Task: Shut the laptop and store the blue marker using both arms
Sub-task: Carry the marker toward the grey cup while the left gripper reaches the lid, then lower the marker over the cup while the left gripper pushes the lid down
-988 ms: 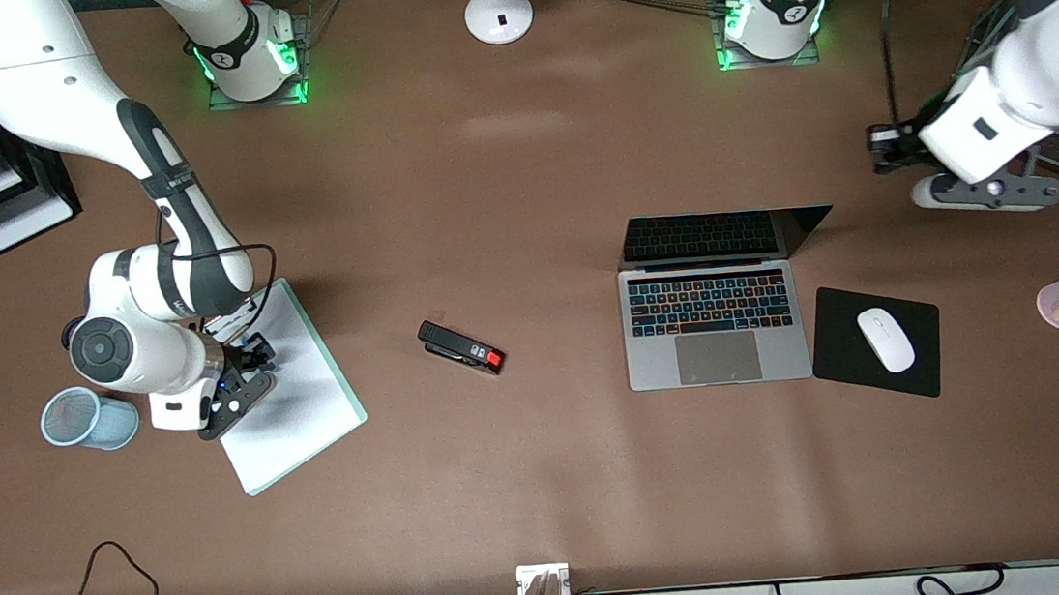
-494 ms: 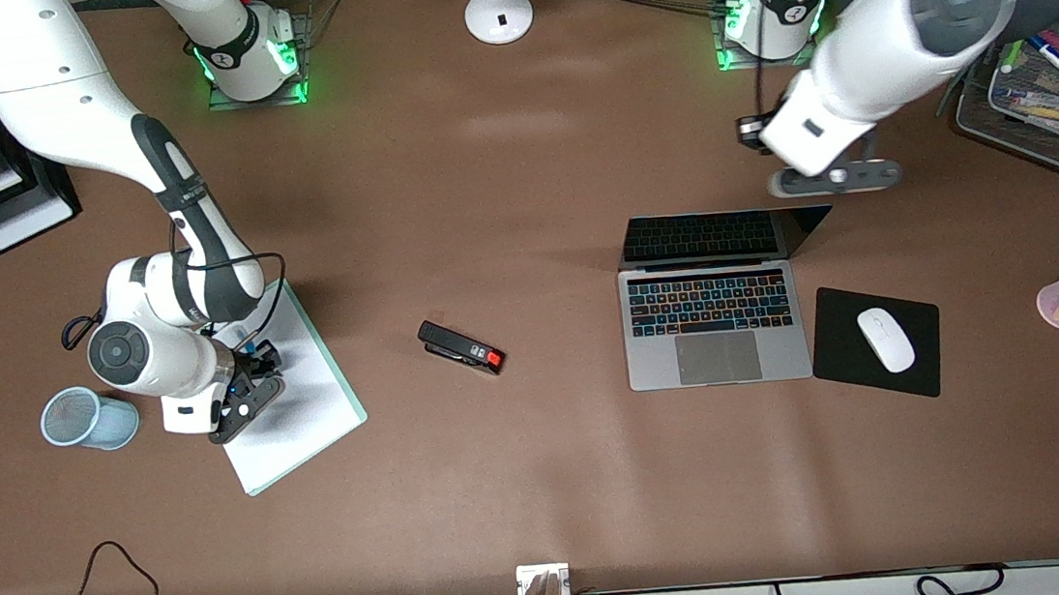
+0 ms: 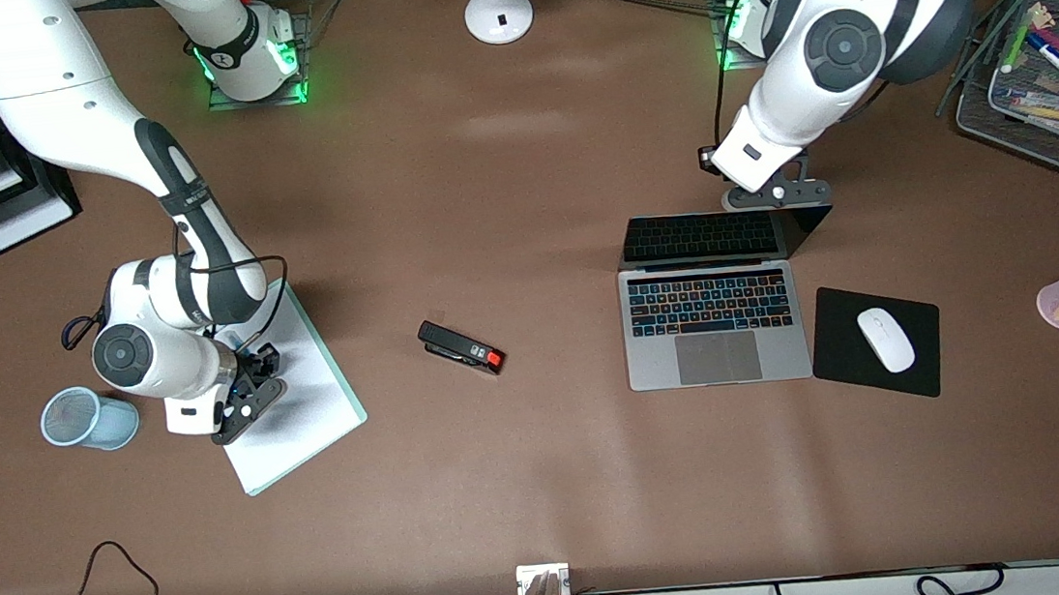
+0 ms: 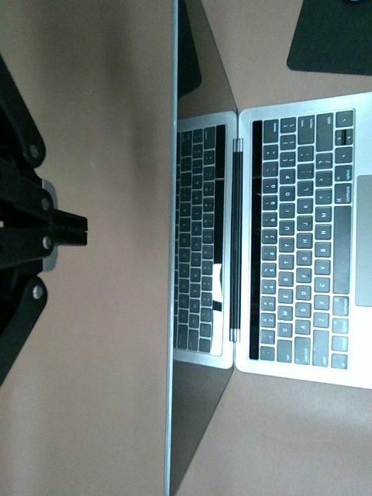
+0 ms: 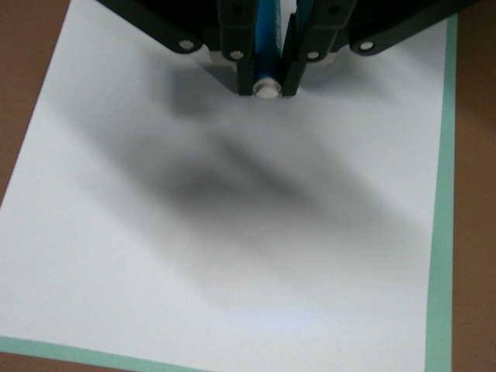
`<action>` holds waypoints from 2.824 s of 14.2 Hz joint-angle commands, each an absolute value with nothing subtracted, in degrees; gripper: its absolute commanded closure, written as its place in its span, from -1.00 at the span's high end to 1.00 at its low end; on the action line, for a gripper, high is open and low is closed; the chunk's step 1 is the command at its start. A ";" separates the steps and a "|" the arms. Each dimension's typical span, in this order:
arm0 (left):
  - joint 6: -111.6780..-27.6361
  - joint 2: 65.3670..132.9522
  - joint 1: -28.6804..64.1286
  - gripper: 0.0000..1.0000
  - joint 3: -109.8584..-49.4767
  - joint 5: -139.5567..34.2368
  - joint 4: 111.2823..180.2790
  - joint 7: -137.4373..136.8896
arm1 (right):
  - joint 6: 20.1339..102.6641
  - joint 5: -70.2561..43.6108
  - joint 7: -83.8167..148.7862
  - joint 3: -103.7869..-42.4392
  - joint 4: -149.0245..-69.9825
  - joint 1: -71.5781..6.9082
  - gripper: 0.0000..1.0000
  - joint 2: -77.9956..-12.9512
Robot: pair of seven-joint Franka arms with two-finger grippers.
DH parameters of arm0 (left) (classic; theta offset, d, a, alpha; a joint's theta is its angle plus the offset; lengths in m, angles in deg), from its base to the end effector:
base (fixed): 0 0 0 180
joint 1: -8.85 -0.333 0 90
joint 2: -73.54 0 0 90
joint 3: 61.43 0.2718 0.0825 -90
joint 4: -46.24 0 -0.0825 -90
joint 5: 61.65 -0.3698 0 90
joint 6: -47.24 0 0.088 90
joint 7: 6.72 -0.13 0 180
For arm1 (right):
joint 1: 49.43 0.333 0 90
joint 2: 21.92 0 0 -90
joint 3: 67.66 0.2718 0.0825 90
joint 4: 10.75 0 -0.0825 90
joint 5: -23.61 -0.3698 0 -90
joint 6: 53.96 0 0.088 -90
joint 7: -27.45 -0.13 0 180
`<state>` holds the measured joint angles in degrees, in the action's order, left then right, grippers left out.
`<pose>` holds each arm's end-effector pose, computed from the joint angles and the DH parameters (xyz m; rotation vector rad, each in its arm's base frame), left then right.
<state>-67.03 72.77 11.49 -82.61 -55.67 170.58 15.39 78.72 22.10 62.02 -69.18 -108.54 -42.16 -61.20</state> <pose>0.4527 -0.2092 0.3275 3.1121 0.0331 -0.2868 0.6228 0.0642 0.1404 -2.9349 -1.0555 0.1146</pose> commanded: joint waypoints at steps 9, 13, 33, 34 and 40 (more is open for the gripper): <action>-87.32 76.17 6.05 -1.00 -83.14 -56.29 173.17 7.34 | 58.66 17.75 66.19 -69.24 -89.43 -47.93 -1.00 -60.86; -87.49 82.84 5.86 -1.00 -83.05 -60.51 166.41 7.25 | 50.21 9.65 74.29 -69.51 -81.95 -53.20 -1.00 -60.42; -105.32 110.88 5.95 -1.00 -81.82 -67.89 150.22 7.43 | 36.31 -18.30 132.89 -69.25 -75.34 -72.19 -1.00 -61.73; -107.16 112.02 5.86 -1.00 -81.73 -67.89 150.31 7.43 | 36.31 -20.57 136.58 -69.25 -75.34 -73.07 -1.00 -62.69; -112.98 115.64 6.30 -1.00 -80.15 -68.68 150.31 7.42 | 36.31 -28.94 146.89 -69.33 -75.34 -75.89 -1.00 -69.02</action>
<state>-112.61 114.42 5.93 -80.55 -66.93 152.05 7.59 37.27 -25.43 144.09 -70.06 -76.38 -74.93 -66.89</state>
